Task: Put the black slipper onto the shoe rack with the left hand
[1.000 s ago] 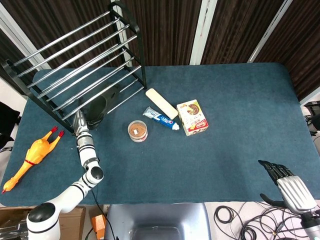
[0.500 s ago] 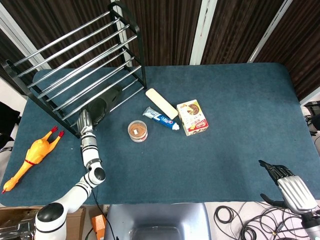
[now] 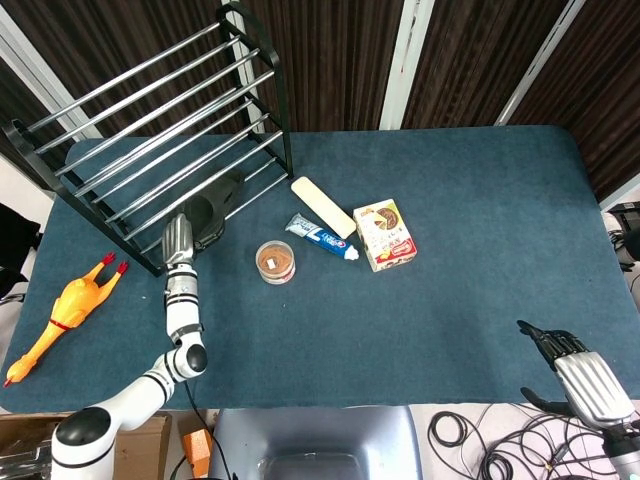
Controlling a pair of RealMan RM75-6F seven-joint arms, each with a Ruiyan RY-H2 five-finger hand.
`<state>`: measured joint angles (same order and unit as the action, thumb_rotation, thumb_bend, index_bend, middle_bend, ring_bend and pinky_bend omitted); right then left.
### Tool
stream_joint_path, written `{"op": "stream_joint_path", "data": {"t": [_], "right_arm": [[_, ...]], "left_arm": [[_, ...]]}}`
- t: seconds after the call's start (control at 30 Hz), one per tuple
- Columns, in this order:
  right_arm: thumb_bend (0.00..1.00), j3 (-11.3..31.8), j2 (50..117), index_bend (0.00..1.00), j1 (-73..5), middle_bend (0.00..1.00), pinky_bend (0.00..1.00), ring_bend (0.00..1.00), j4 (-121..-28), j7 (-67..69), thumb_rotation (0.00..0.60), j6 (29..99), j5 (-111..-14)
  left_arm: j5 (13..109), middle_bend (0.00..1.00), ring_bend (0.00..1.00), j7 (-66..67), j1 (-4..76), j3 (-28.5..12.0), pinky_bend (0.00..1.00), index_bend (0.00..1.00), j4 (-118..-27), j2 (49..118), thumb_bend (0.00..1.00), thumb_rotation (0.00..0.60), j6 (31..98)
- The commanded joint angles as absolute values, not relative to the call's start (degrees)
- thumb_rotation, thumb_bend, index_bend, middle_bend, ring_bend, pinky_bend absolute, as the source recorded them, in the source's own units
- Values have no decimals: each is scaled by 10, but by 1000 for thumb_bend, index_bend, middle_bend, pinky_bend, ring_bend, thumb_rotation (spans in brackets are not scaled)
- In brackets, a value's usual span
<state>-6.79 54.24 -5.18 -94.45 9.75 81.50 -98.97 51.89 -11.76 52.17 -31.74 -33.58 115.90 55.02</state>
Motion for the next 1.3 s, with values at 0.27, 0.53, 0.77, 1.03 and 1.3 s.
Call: {"op": "stream_joint_path", "data": {"t": [0.27,0.53,0.77,1.03,1.3], "right_arm": [[157,-69,544,0,-52,212,211,217,-946,91,600,812,-991],[158,-73,543,0,-51,228,211,234,-946,93,600,814,-998],[158,-73,543,0,-52,243,211,246,-945,94,600,813,-998],[157,-73,543,0,-51,249,211,253,-945,94,600,814,-998],[158,-73,543,0,-51,249,211,253,-945,93,600,814,-997]], "left_arm": [[544,117,121,0,462,-263,127,0,-450,1097,611,388,589],[503,91,102,86,452,-262,122,0,-469,1073,773,408,563],[475,90,101,109,454,-275,126,0,-467,1066,802,415,547],[409,94,101,187,467,-297,192,0,-440,1078,799,414,545],[390,93,101,208,468,-301,251,0,-461,1073,801,427,540]]}}
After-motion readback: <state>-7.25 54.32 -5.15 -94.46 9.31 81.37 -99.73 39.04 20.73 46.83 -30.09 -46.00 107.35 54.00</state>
